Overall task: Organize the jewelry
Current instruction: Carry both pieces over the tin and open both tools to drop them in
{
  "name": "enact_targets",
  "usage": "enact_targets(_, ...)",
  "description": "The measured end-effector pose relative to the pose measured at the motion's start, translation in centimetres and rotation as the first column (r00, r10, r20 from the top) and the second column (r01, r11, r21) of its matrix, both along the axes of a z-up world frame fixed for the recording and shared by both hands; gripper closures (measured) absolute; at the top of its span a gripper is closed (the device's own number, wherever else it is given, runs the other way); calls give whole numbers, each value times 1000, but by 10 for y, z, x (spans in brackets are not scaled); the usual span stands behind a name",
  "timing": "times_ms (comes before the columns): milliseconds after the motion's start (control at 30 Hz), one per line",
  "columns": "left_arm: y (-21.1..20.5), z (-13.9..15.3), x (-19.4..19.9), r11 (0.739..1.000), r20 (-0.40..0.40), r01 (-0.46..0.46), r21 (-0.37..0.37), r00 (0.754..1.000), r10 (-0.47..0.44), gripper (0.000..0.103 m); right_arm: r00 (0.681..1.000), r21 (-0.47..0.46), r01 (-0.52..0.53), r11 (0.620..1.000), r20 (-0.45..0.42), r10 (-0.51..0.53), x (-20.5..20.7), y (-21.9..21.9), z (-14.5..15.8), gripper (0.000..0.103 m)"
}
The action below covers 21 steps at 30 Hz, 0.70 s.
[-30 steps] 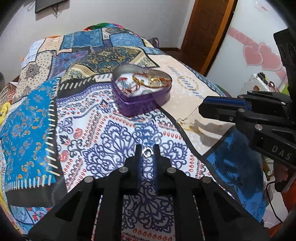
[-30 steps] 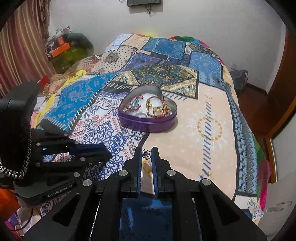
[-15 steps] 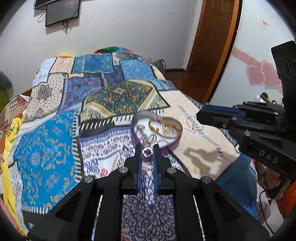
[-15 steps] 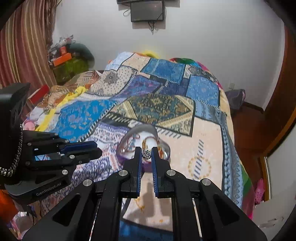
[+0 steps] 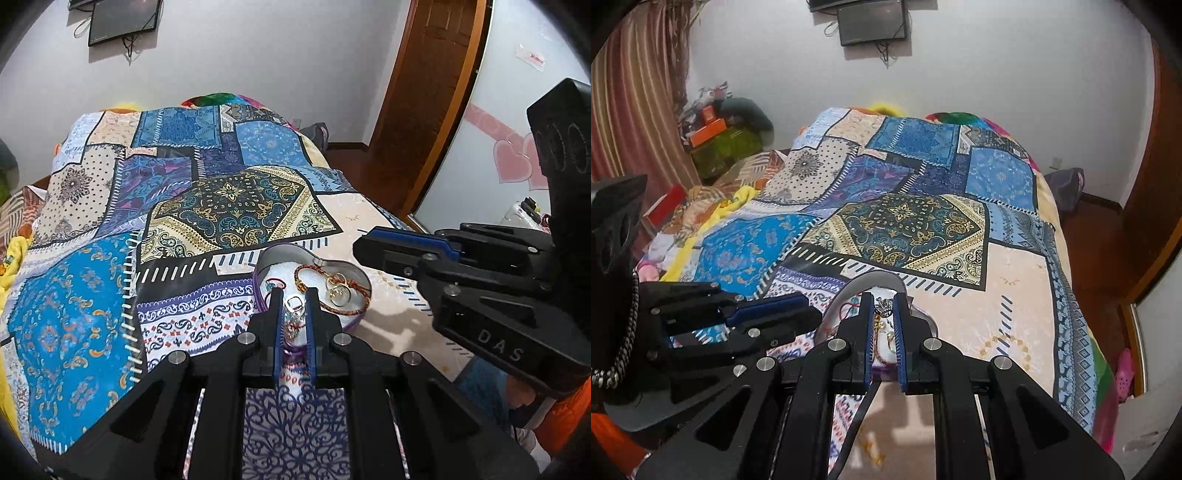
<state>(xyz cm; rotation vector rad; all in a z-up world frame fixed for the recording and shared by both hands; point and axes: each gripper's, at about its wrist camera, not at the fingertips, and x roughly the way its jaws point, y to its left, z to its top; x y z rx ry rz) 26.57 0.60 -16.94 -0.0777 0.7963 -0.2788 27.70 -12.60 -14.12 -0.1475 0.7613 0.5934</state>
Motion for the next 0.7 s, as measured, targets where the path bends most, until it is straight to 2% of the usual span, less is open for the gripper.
enact_targets(333,1,-9,24,1000,-22,9,-10,1000,-9,94,999,-13,-6,1000,-33,6,23,8,-12,94)
enact_targets(700,2,-16,30,1000,-38,18,-2,999,-18,94,995,-29,-48,998,-93,45,27,12,-23,94)
